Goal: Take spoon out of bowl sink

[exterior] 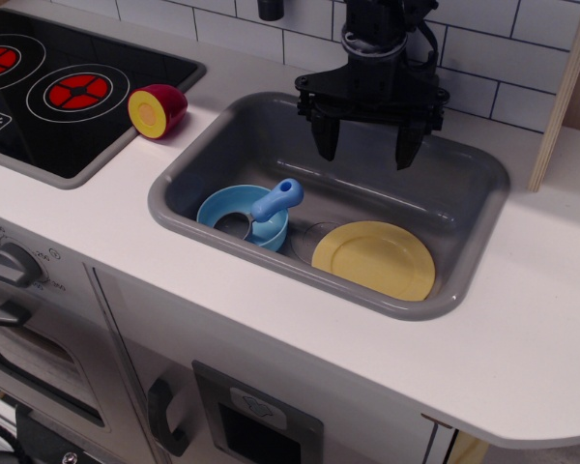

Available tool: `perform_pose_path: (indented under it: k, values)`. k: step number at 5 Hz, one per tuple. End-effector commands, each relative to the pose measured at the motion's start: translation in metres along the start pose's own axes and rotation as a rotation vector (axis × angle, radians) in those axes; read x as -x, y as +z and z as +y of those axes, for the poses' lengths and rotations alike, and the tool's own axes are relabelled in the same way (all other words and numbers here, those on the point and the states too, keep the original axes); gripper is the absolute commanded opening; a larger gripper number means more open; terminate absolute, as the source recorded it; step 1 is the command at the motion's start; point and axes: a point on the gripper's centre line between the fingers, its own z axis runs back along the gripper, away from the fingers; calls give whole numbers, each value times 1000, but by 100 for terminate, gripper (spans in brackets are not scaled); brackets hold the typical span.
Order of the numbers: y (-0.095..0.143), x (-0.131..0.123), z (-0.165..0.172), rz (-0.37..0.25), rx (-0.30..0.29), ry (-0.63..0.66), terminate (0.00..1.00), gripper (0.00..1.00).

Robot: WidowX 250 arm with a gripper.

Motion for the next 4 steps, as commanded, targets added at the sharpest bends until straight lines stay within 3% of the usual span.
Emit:
perform_pose_path:
  k: [1,2,3,4]
  values:
    - [0,0,0,0,0,0,0,100]
    - [9,-5,11,39,63,-218,0,100]
    - [19,-11,24,8,80,-437,0,100]
    - [22,-21,32,28,80,-654,0,100]
